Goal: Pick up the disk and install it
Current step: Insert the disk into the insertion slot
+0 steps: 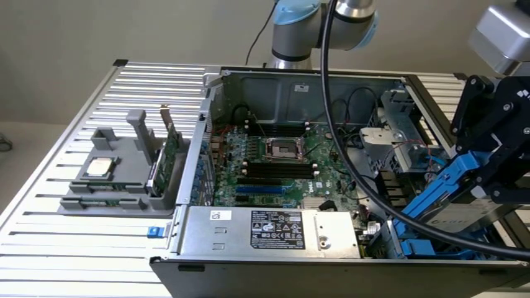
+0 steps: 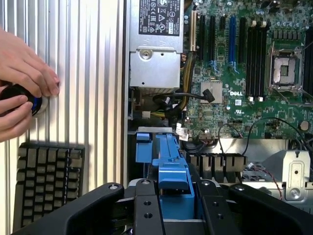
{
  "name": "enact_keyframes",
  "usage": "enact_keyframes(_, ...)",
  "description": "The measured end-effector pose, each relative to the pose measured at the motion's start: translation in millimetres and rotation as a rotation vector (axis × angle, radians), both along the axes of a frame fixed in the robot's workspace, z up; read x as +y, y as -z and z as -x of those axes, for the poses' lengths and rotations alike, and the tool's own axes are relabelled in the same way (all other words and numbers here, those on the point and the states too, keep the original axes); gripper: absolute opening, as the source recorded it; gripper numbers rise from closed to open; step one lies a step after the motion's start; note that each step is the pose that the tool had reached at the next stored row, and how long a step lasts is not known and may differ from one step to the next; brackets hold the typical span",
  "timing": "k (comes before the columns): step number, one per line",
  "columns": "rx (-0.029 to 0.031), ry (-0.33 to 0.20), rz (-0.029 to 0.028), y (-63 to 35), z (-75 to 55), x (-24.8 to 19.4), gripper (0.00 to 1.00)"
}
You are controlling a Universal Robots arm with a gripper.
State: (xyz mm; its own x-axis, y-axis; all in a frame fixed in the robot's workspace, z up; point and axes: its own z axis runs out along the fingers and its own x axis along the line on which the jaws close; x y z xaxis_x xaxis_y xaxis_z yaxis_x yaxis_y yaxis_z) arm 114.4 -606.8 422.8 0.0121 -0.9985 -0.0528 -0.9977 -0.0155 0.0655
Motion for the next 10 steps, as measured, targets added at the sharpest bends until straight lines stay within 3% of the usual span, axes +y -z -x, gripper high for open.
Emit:
enact_keyframes(3,-0.0004,0.000,0.0001,0.6,0.2,0.3,0.33)
enact_keyframes(10,-0.0096,0.000,-0.0001,1.4,5.1,0.4,0.33)
